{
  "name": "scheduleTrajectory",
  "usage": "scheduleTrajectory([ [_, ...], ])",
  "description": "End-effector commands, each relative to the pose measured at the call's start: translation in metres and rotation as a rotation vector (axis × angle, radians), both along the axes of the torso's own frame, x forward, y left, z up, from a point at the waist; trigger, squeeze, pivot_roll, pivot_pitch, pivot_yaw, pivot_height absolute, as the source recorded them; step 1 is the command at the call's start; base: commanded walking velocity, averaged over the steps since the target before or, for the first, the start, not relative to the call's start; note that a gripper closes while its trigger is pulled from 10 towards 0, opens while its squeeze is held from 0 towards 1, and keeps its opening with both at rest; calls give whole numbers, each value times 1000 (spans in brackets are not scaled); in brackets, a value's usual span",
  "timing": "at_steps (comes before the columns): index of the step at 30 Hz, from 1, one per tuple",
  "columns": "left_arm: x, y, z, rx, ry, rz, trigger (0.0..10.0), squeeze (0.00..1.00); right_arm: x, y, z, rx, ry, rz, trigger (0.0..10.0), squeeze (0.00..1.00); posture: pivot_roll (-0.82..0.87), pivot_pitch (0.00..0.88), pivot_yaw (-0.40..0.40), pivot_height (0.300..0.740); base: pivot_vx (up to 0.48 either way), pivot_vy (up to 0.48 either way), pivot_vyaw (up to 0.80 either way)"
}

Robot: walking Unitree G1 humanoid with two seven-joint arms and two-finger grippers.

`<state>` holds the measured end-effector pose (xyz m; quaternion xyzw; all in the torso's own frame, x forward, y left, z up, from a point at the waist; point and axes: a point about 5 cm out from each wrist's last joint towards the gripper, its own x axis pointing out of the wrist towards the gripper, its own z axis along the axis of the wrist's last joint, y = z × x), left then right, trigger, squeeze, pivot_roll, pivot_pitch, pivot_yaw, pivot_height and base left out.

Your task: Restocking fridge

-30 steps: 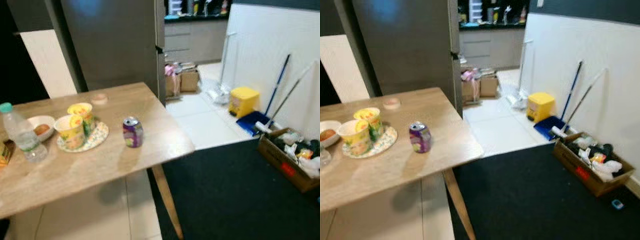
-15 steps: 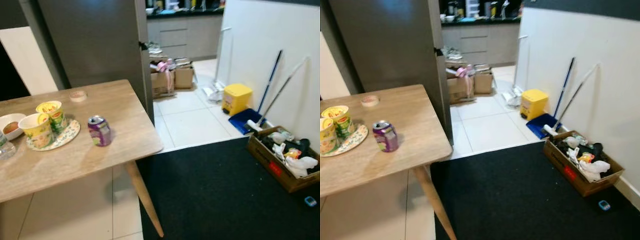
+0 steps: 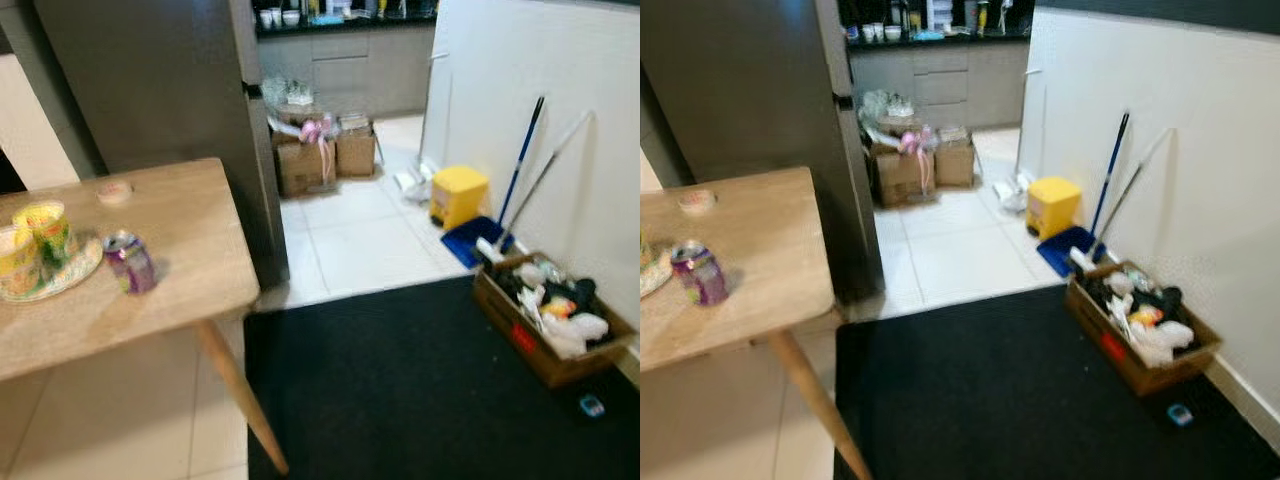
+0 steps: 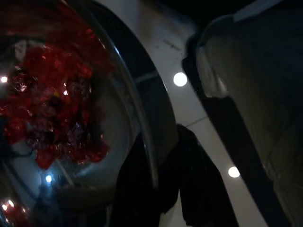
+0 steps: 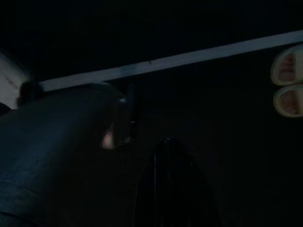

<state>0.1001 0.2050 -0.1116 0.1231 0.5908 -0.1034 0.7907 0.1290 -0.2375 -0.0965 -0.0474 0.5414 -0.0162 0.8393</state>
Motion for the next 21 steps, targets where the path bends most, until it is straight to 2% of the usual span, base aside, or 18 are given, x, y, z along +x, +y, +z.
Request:
scheduleTrajectory([
  [1, 1, -15, -2, -47, 0, -19, 10000, 0, -1, 5, -2, 8, 4, 6, 10000, 0, -61, 0, 21, 740, 0, -465, 0],
  [21, 0, -17, -2, -51, 0, -28, 10000, 0, -1, 4, -1, 7, 3, 1, 10000, 0, -67, 0, 20, 740, 0, -465, 0],
])
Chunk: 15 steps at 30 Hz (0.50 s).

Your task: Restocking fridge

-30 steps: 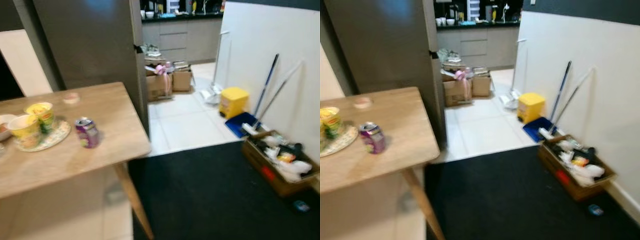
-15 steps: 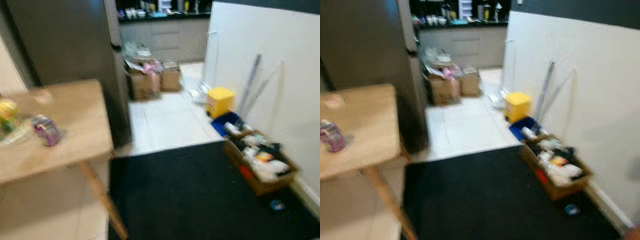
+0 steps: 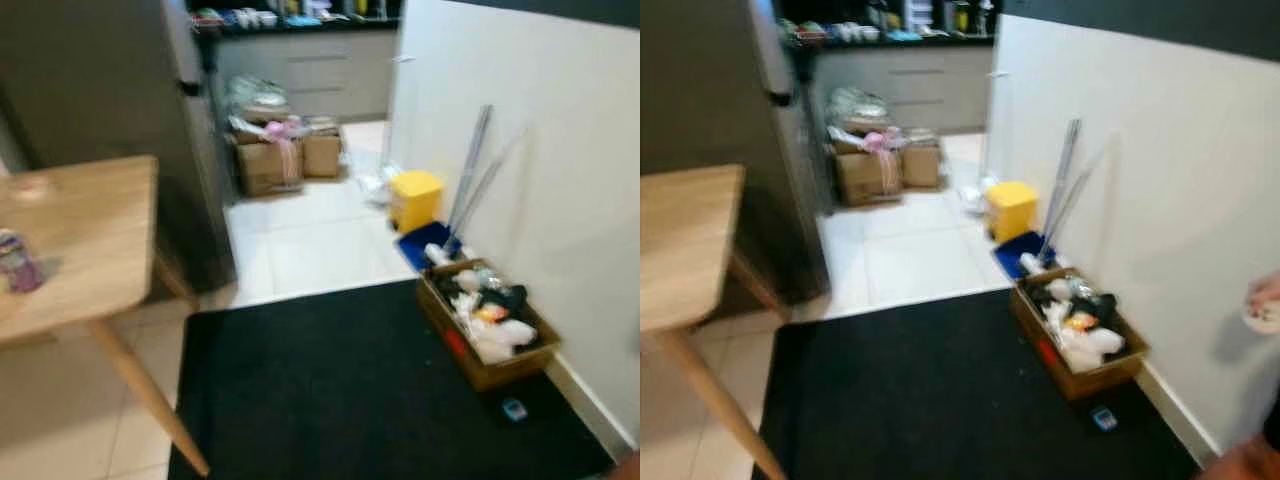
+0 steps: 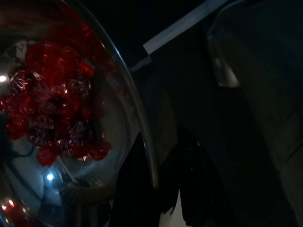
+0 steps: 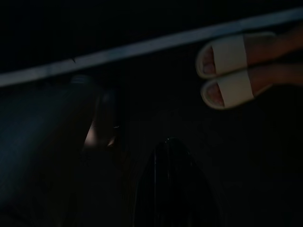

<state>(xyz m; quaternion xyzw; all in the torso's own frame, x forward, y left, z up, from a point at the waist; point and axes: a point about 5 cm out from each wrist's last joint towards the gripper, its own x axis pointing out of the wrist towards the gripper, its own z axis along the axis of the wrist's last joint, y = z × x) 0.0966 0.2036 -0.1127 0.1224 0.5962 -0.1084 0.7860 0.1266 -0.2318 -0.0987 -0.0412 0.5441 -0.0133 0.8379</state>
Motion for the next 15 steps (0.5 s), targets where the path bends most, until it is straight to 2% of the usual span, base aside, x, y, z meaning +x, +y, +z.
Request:
scheduleTrajectory([
  [1, 4, -15, -1, -46, -15, -21, 10000, 0, 1, -2, 1, -7, -3, 4, 10000, 0, -67, 0, 20, 740, 0, -465, 0],
  [6, 4, -14, -1, -26, -30, -16, 10000, 0, 1, -2, 1, -6, -2, 4, 10000, 0, -66, 0, 20, 740, 0, -441, 0],
  [15, 10, -19, 0, -50, -65, -4, 10000, 0, 1, -1, 1, -6, -1, 6, 10000, 0, -64, 0, 16, 740, 0, 0, 0],
])
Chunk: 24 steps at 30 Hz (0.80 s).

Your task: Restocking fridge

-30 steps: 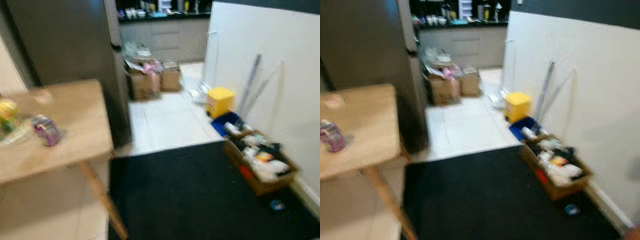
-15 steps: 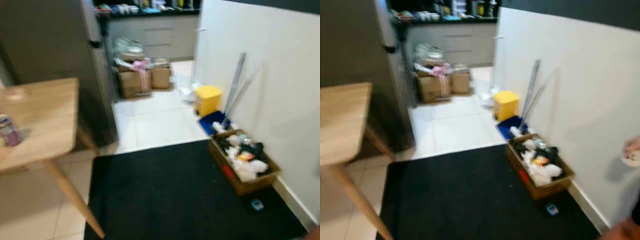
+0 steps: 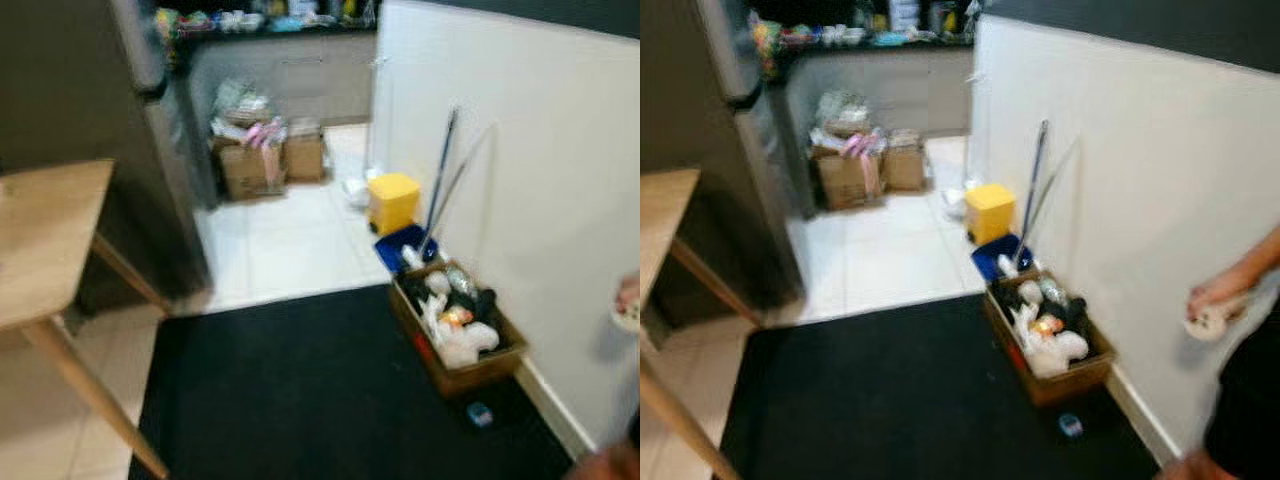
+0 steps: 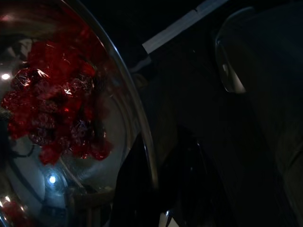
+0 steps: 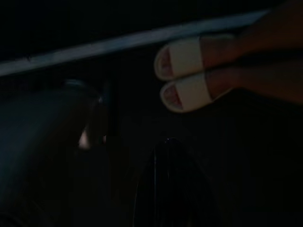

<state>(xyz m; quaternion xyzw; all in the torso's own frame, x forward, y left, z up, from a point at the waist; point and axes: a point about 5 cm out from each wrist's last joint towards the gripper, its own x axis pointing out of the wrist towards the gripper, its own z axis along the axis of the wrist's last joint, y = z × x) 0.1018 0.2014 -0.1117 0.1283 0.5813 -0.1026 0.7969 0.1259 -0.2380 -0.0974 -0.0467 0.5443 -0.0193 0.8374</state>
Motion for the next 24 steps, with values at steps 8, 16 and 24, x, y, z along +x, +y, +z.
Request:
scheduleTrajectory([
  [8, 2, -20, -1, -72, -19, -32, 10000, 0, 2, 5, -1, 12, -3, 11, 10000, 0, -64, 0, 16, 740, 0, 0, 0],
  [16, 1, -21, -2, -78, -15, -46, 10000, 0, 2, 6, -1, 13, -2, 10, 10000, 0, -64, 1, 19, 740, 267, 0, 0],
  [24, 1, -21, -2, -84, -10, -49, 10000, 0, 2, 7, -1, 16, -2, 10, 10000, 0, -64, 1, 20, 740, 413, 0, 0],
])
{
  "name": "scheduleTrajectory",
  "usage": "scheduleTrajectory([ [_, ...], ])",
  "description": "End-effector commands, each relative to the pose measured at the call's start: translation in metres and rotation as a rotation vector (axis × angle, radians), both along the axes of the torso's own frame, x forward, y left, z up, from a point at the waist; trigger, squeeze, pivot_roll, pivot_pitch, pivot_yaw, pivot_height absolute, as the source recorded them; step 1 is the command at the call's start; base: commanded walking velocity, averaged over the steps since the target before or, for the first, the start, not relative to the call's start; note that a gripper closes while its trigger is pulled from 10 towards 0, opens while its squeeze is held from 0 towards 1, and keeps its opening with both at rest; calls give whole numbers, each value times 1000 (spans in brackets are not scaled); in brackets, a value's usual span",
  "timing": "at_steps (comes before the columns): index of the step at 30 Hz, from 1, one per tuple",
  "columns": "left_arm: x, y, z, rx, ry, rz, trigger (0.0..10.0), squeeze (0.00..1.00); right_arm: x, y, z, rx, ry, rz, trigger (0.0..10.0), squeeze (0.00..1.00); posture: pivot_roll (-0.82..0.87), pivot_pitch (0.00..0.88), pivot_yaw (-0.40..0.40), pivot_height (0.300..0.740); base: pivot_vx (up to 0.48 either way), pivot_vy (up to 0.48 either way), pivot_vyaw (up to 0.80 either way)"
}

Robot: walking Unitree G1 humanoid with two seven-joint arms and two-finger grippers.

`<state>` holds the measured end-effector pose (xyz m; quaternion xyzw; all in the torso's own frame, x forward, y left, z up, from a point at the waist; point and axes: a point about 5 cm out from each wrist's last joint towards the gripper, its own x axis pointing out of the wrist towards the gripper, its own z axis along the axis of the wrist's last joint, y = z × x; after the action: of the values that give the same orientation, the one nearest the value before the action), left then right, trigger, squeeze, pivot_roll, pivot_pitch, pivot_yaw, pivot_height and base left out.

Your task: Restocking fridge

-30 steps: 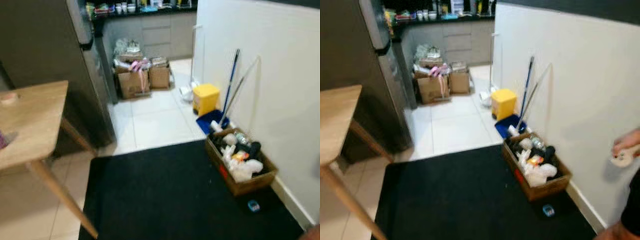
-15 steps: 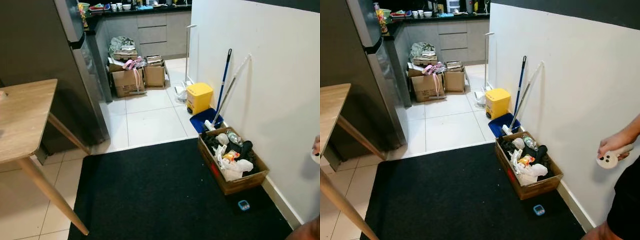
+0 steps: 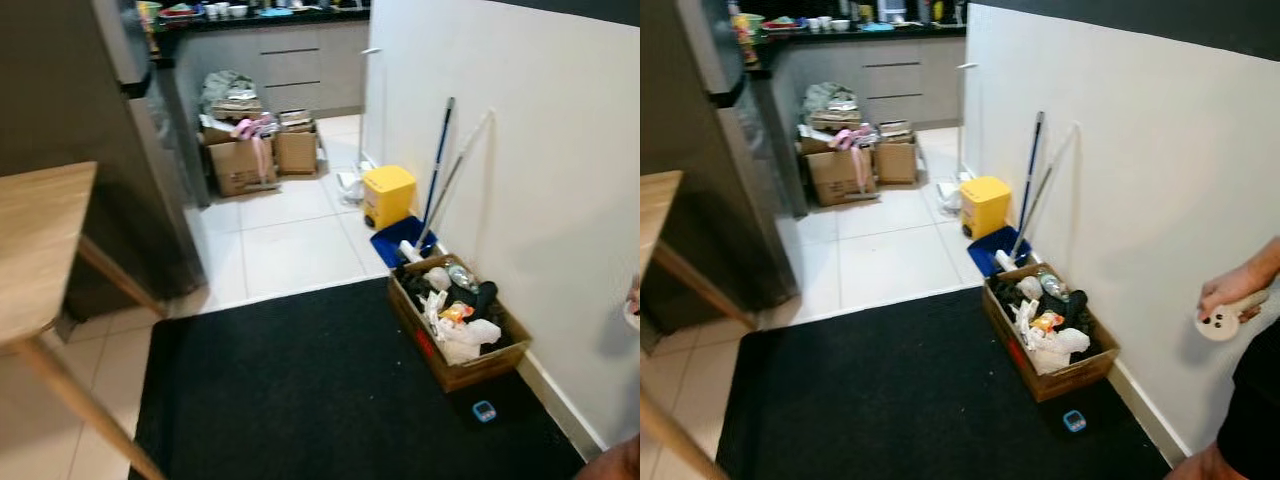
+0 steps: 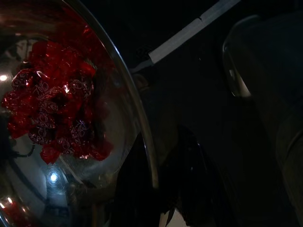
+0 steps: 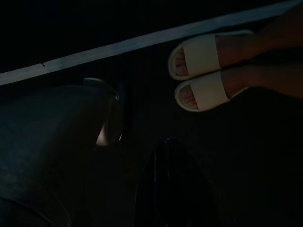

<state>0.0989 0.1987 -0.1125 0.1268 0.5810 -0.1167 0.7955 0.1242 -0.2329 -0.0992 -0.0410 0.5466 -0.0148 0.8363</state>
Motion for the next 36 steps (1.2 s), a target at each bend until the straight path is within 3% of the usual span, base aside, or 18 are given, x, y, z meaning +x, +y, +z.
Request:
scheduleTrajectory([
  [1, 4, -18, -1, -66, -15, -27, 10000, 0, 3, 2, 1, 2, -8, 9, 10000, 0, -64, 1, 20, 740, 439, 0, 0],
  [20, 4, -18, -1, -66, -14, -36, 10000, 0, 3, 1, 1, 0, -12, 1, 10000, 0, -67, 1, 20, 740, 440, 0, 0],
  [27, 5, -18, -1, -64, -12, -47, 10000, 0, 4, 0, 1, -2, -13, -5, 10000, 0, -71, 0, 22, 740, 445, 0, -763],
  [36, 5, -19, 0, -67, -14, -50, 10000, 0, 7, -1, 3, 12, -32, -4, 10000, 0, -71, 0, 22, 740, 450, 0, 0],
])
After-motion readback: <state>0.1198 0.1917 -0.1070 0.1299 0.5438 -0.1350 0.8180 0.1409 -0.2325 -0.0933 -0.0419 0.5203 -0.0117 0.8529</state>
